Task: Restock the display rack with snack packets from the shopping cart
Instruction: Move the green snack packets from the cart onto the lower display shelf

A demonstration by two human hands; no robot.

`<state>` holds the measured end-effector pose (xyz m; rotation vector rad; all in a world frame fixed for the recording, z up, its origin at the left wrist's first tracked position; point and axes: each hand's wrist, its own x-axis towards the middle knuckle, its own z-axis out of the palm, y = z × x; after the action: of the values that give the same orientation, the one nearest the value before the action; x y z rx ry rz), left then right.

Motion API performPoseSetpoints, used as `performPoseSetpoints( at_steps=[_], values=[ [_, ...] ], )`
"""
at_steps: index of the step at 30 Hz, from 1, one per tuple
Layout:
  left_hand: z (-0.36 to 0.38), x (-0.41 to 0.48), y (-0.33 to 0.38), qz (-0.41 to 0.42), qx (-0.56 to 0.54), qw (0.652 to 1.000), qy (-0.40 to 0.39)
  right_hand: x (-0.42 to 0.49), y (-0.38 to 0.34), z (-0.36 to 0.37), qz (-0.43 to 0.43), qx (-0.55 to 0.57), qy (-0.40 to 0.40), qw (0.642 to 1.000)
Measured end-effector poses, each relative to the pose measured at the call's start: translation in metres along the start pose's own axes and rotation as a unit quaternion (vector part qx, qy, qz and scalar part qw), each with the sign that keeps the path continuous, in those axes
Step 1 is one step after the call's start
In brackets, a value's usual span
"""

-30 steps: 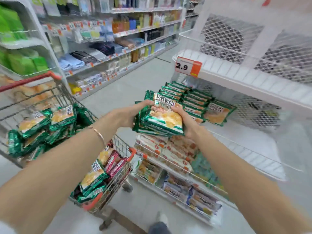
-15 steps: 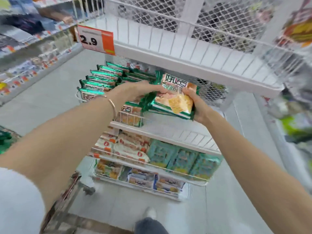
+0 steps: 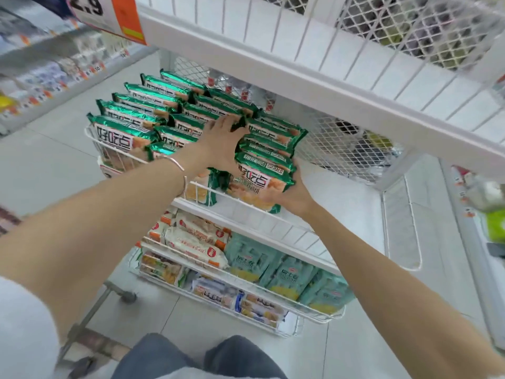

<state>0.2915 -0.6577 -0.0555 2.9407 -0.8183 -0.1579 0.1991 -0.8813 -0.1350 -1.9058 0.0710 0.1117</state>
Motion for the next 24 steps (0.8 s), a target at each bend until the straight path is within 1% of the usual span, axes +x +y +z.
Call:
performPoseSetpoints(
  at_steps=[2, 4, 5, 6, 9, 10, 11, 12, 14, 15, 16, 17, 18, 21, 23, 24],
  values=[
    [0.001, 0.003, -0.005, -0.002, 0.020, 1.000, -0.013, 0.013, -0.003, 0.000, -0.002, 0.012, -0.013, 1.000],
    [0.000, 0.008, -0.014, -0.011, 0.006, 0.999, -0.041, 0.023, -0.010, 0.009, 0.058, 0.012, 0.018, 0.998],
    [0.000, 0.009, -0.017, -0.020, 0.005, 0.998, -0.053, 0.026, -0.017, 0.014, 0.080, 0.022, 0.018, 0.996],
    [0.001, 0.012, -0.021, -0.027, 0.001, 0.998, -0.061, 0.028, -0.022, 0.019, 0.090, 0.027, 0.005, 0.996],
    [0.002, 0.015, -0.024, -0.033, 0.008, 0.996, -0.082, 0.028, -0.032, 0.014, 0.111, 0.039, -0.072, 0.990],
    [0.003, 0.017, -0.024, -0.034, 0.009, 0.996, -0.083, 0.028, -0.034, 0.007, 0.110, 0.052, -0.083, 0.989],
    [0.005, 0.018, -0.025, -0.036, 0.007, 0.996, -0.082, 0.026, -0.037, 0.000, 0.109, 0.072, -0.077, 0.988],
    [0.007, 0.020, -0.025, -0.035, 0.005, 0.996, -0.077, 0.026, -0.038, -0.008, 0.112, 0.105, -0.051, 0.987],
    [0.011, 0.021, -0.027, -0.036, 0.007, 0.997, -0.065, 0.026, -0.046, -0.015, 0.128, 0.176, 0.036, 0.975],
    [0.013, 0.021, -0.027, -0.036, 0.006, 0.997, -0.062, 0.030, -0.047, -0.016, 0.135, 0.195, 0.082, 0.968],
    [0.013, 0.022, -0.028, -0.036, 0.002, 0.998, -0.061, 0.039, -0.045, -0.015, 0.141, 0.214, 0.114, 0.960],
    [0.014, 0.022, -0.029, -0.036, -0.001, 0.998, -0.058, 0.048, -0.044, -0.013, 0.142, 0.235, 0.126, 0.953],
    [0.015, 0.023, -0.029, -0.036, -0.001, 0.998, -0.055, 0.055, -0.046, -0.009, 0.138, 0.253, 0.104, 0.952],
    [0.018, 0.025, -0.031, -0.036, 0.006, 0.998, -0.052, 0.071, -0.045, 0.001, 0.117, 0.288, 0.000, 0.950],
    [0.020, 0.025, -0.032, -0.038, 0.009, 0.998, -0.052, 0.065, -0.051, -0.012, 0.095, 0.219, -0.023, 0.971],
    [0.019, 0.025, -0.032, -0.038, 0.008, 0.998, -0.053, 0.059, -0.055, -0.021, 0.089, 0.185, -0.014, 0.979]
  ],
)
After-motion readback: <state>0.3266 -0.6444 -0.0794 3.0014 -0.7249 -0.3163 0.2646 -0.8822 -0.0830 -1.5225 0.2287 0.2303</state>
